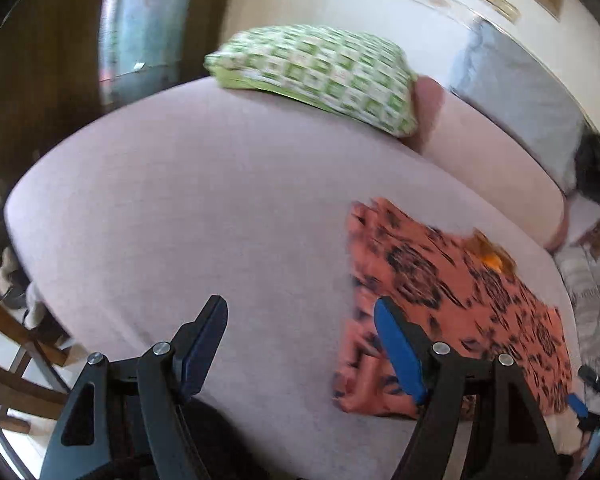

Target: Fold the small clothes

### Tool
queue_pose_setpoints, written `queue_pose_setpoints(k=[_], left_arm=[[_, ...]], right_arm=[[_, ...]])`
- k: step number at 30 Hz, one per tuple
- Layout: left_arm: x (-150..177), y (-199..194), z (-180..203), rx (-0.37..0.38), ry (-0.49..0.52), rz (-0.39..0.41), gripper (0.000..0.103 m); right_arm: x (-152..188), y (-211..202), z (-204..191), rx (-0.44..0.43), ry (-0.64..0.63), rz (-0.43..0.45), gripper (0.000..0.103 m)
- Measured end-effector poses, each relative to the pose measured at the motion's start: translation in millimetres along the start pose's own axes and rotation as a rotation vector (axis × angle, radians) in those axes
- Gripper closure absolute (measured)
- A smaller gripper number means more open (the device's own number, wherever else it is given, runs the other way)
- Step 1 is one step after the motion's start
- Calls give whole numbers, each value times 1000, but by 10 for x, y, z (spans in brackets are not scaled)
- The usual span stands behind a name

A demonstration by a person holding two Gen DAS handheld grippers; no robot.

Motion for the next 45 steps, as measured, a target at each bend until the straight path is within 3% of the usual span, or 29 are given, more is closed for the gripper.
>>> queue_pose_setpoints(k=[2, 5, 7, 10, 14, 15, 17, 18, 21, 25, 27, 30, 33, 36, 39, 40, 43, 45], left_arm=[[43, 0, 215, 32, 47, 0, 27], [73, -33, 478, 59, 116, 8, 27], [97, -45, 580, 63, 143, 6, 27], [132, -32, 687, 63, 173, -19, 27], [129, -94, 717, 49, 199, -6, 27], [128, -100, 710, 46, 196, -7, 27], [112, -91, 698, 38, 191, -6, 27], [113, -87, 699, 34, 191, -6, 27], [125, -69, 703, 27, 199, -8, 27], [126, -61, 691, 20, 201, -2, 27], [108, -65, 652, 24, 186, 1, 27], [69, -102, 540, 27, 150, 18, 27], [10, -170, 329, 17, 103, 44, 27], [-47, -237, 18, -4, 35, 65, 27], [-68, -266, -373, -33, -49, 68, 27], [-72, -259, -464, -39, -69, 63, 27], [-52, -173, -708, -30, -141, 22, 27], [-44, -122, -762, 13, -168, -10, 27]], right_arm=[[-211, -150, 556, -17, 198, 10, 17], [-210, -267, 925, -94, 389, 17, 17], [-110, -202, 954, -158, 445, -9, 17], [-12, -46, 985, -189, 506, -2, 17], [-92, 140, 1111, -186, 569, 94, 19], [-166, 180, 1105, -193, 560, 102, 26], [-287, 269, 1095, -189, 557, 93, 48], [-348, 296, 1099, -176, 549, 81, 71], [-379, 445, 1134, -121, 511, 31, 80], [-399, 393, 1097, -122, 452, 21, 87], [-480, 292, 940, -118, 376, 37, 88], [-662, 135, 351, -120, 172, 70, 89], [-710, 126, -502, -154, -49, 67, 90], [-523, 300, -1439, -228, -254, 19, 90], [-86, 652, -2216, -287, -430, -76, 90], [150, 882, -2419, -302, -471, -154, 90], [704, 1527, -2554, -264, -540, -343, 78], [1004, 1882, -2426, -225, -550, -456, 74]])
Point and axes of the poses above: each gripper's, at about its wrist camera, not at the fingertips, and y roughly the way its jaws point, z to its right, x to its underside, the point moved 3 cm from there along y, roughly the way its jaws point, and after that the axes turned 9 degrees about -x, right-handed, at the moved point
